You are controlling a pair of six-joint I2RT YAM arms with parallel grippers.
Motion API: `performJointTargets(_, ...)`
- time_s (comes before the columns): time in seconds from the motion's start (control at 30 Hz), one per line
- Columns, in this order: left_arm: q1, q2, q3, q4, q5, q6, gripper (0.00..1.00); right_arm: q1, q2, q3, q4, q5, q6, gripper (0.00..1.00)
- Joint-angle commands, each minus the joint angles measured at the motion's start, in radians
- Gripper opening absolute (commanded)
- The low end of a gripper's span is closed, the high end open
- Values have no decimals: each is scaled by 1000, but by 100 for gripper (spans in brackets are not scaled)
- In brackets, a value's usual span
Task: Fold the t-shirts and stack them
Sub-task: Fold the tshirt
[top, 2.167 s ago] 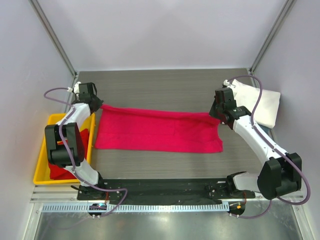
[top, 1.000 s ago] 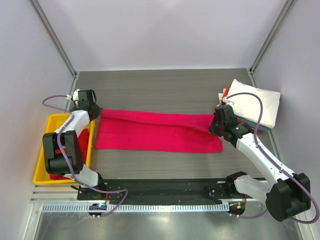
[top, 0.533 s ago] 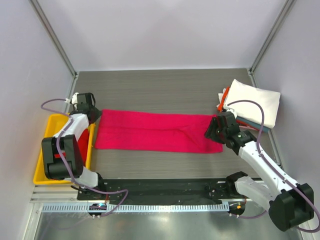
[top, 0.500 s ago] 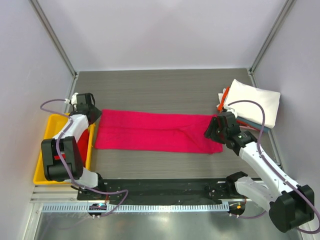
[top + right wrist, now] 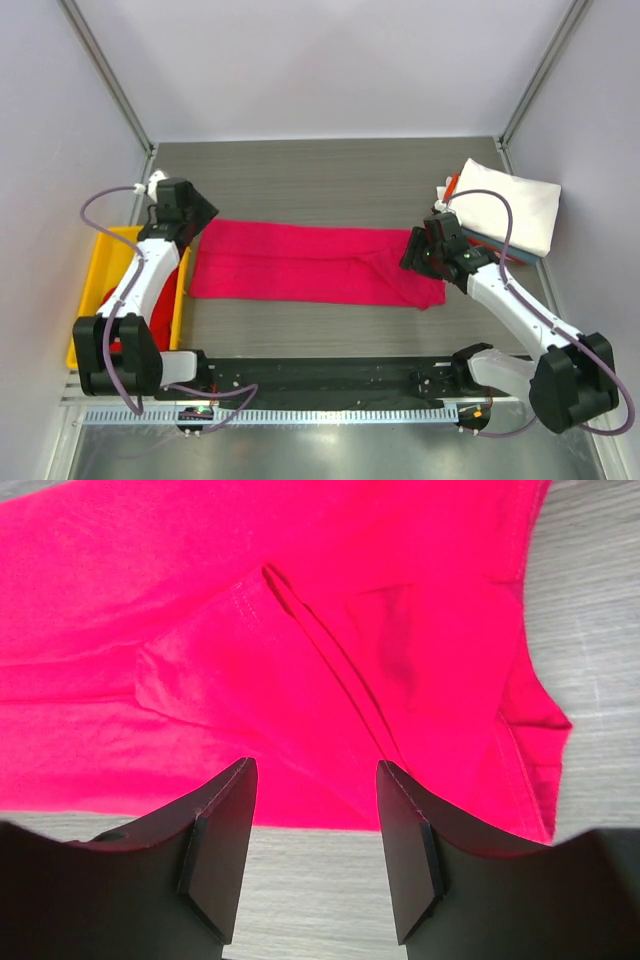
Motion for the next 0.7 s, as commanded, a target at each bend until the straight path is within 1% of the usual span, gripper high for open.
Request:
performJointTargets(0.0,-127,41,40,5,32,-50,54,4,47,71,89,-17,-27,57)
performJointTargets(0.03,-183,62,43,19,32,-58,53,4,71,77,96,-22,-30,57)
performJointTargets(0.13,-274,98,48,95,29,-67,51,4,102,89,122,-20,-28,54)
performJointTargets(0.17,-340,119,48,122,21,-64,49,4,113,92,129,-20,-30,52)
performJointTargets(0.23,-401,142,55,184,-11,-50,47,4,114,94,142,-14,-34,51)
performJointTargets(0.27,-452,164,60,203,-18,-26,47,4,119,94,144,-6,-37,51)
performJointTargets(0.33,-515,187,80,240,-38,-7,46,2,125,97,149,14,-51,50)
performJointTargets(0.4,-552,220,97,280,-38,23,46,1,139,101,150,32,-59,50)
performJointTargets(0.47,-608,248,109,321,-42,48,45,-5,153,101,153,41,-67,47)
performJointTargets(0.53,-665,296,143,352,-34,66,44,-19,173,104,162,50,-70,40)
performJointTargets(0.6,-697,354,185,366,-20,86,42,-33,188,108,173,50,-70,20)
performJointTargets(0.63,-723,372,199,370,-12,88,39,-47,208,111,178,44,-68,13)
performJointTargets(0.67,-733,389,212,372,-8,88,36,-54,216,114,182,41,-68,1)
